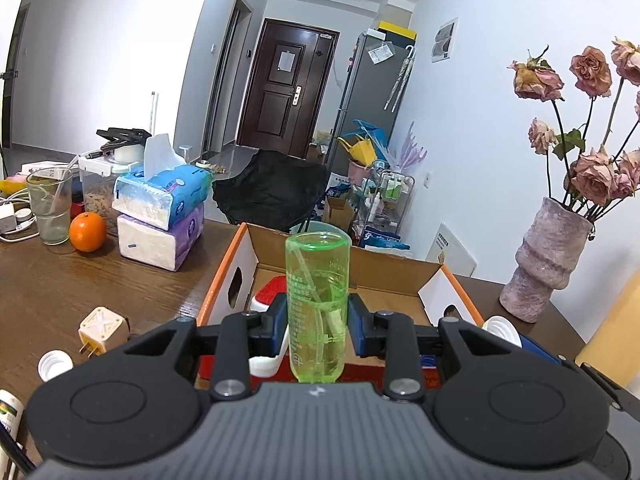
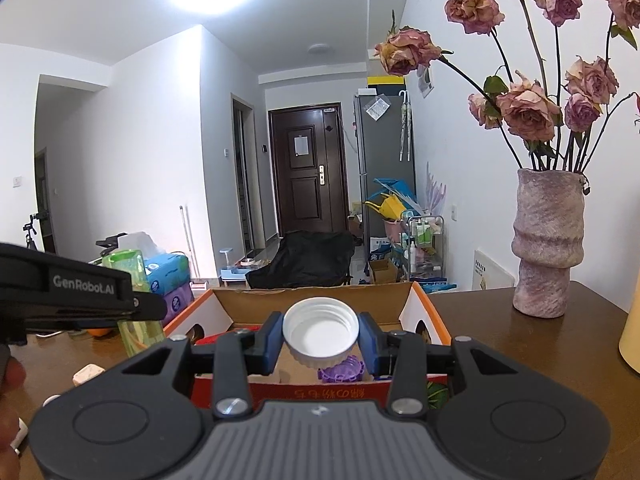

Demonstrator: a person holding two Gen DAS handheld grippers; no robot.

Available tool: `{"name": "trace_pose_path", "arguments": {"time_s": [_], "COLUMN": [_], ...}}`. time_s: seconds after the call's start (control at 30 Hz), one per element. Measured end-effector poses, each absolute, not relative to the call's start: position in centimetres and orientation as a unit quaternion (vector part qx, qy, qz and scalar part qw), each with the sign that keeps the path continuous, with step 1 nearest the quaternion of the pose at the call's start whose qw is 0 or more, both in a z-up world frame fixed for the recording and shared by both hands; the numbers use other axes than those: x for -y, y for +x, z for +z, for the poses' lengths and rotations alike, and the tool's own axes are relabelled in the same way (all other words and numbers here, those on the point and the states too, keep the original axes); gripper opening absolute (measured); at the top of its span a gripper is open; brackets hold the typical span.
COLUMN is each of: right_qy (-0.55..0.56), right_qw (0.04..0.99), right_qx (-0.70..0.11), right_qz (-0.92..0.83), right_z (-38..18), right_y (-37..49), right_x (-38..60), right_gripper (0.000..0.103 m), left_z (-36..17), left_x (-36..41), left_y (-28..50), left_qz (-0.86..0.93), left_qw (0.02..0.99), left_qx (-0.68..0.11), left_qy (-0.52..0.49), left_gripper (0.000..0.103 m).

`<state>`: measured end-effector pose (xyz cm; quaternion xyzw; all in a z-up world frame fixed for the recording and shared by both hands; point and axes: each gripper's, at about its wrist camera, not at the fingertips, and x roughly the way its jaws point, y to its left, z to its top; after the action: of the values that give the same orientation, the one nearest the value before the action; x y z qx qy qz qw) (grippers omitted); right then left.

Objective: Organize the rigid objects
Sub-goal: 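Carry the green bottle and white cap with both tools over the cardboard box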

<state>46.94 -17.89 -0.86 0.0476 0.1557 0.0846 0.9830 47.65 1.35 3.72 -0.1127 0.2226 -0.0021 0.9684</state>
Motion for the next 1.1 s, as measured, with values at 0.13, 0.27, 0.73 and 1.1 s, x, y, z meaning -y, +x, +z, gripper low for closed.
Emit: {"name": "trace_pose_path", "arguments": {"time_s": [0.13,0.27,0.73,1.1], "right_qy": [0.051,0.05,0.045,0.031], "right_qw": [0.983,0.982,0.982,0.982], "right_qx": [-0.156,-0.158,-0.161,-0.165], "right_qz": [0.086,0.088,0.086,0.09], "right_z": [-0.8,-0.9,-1.2,-1.4], "right_y": [47.8,48.8,52.2,54.6], "right_x": [18.0,17.9,17.7,16.8], "right_gripper": [0.039,0.039,0.039,0.039], "left_z": [3.7,3.6,3.7,3.9], "left_x": [-1.6,-2.0,-1.7,-2.1], "left_y": [48.5,49.7,52.8,55.7], "left_qz": [0.002,0.01,0.006,0.005], "left_qw": [0.969,0.968,0.97,0.971], "left_qx": [-0.222,-0.223,-0.217,-0.211], "left_qy": [-0.113,-0.115,-0.11,-0.111], "left_gripper": [0.032,0.032,0.032,0.032]}}
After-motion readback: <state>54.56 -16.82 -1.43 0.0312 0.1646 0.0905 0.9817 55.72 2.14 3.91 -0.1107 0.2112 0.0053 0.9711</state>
